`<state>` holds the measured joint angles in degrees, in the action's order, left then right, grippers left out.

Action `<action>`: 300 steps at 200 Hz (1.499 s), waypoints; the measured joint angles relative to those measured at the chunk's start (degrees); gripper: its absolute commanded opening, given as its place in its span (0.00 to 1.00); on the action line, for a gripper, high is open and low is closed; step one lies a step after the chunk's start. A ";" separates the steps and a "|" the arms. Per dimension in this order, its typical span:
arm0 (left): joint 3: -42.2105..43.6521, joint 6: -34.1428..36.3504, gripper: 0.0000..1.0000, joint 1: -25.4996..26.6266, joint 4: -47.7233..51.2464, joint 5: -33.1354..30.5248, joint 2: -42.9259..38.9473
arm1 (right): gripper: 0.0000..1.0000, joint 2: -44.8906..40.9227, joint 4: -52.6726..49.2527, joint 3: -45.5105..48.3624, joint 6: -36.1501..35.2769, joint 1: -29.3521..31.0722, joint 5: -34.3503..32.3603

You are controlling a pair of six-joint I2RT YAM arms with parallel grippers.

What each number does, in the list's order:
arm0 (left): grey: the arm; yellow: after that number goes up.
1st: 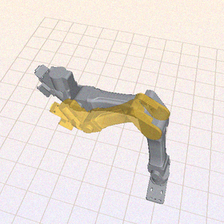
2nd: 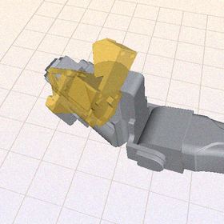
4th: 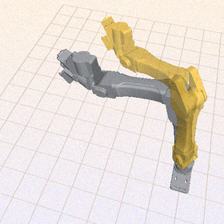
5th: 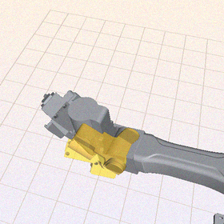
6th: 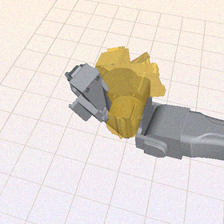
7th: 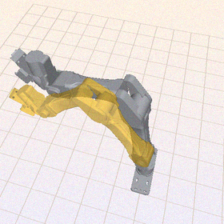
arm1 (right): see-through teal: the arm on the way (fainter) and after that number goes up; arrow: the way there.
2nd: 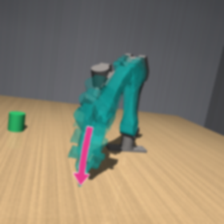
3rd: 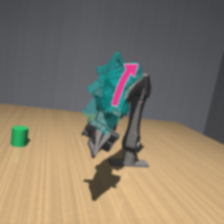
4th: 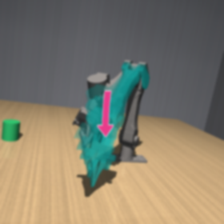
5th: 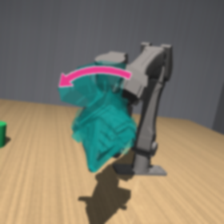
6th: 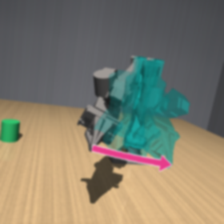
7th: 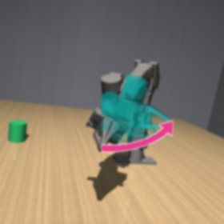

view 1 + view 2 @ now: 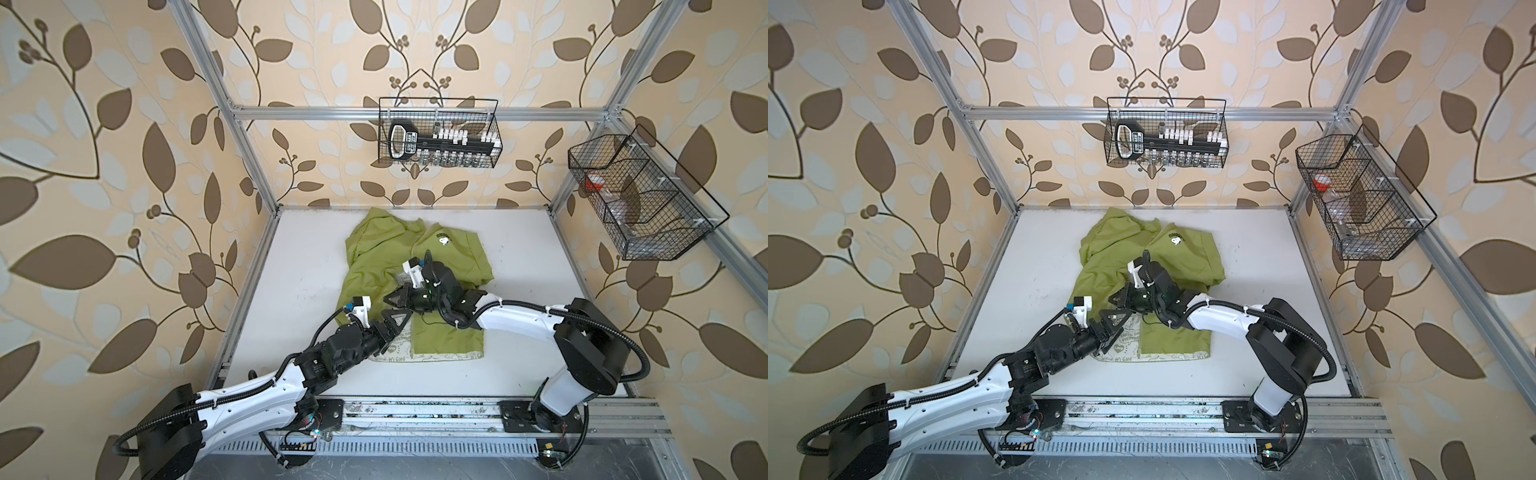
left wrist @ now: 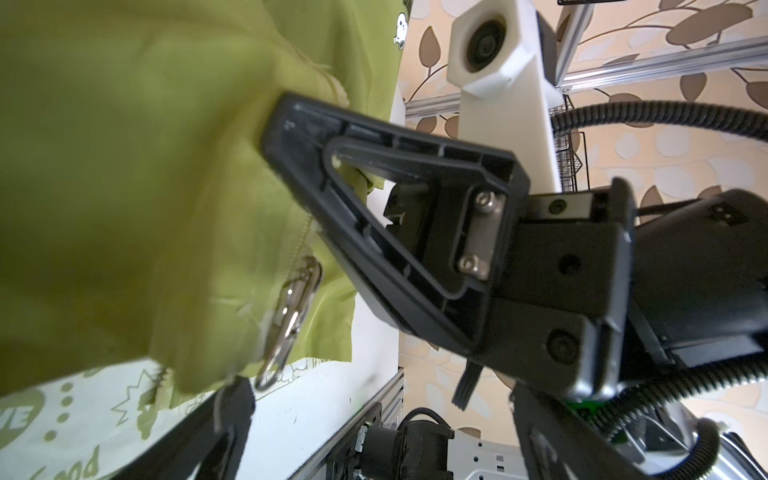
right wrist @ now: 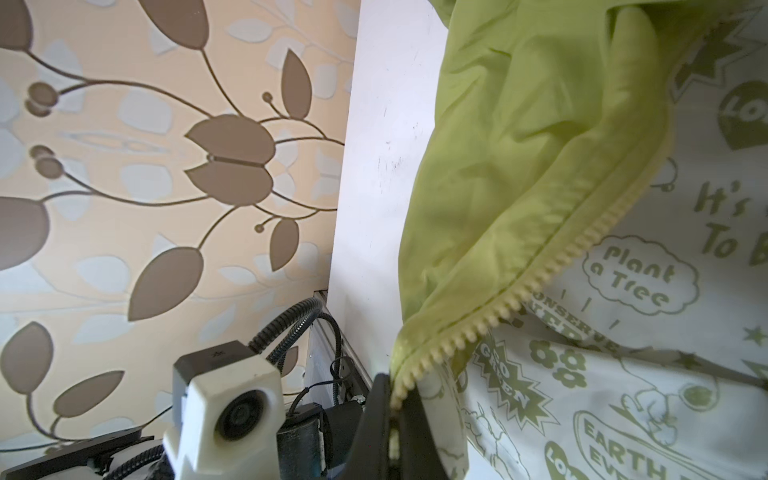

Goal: Zip up the jacket

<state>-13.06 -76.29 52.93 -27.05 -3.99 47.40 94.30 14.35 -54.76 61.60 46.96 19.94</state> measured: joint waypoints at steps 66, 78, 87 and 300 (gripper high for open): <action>0.42 5.55 0.98 0.00 -2.25 -2.32 -0.20 | 0.00 -0.87 -0.57 0.11 1.16 -0.39 0.04; 0.44 6.43 0.97 0.00 -2.21 -2.58 -1.38 | 0.00 -1.36 -0.98 0.11 1.27 -0.42 0.04; 0.61 7.08 0.97 0.00 -2.10 -2.84 -2.08 | 0.00 -1.81 -1.33 0.11 1.29 -0.46 0.11; 3.93 7.48 0.72 -4.28 -3.41 -6.71 -6.91 | 0.00 -4.35 -2.05 1.55 4.02 -0.94 3.08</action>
<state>-9.13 -68.82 48.64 -30.46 -10.70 40.49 89.95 12.29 -53.21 65.63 46.02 23.03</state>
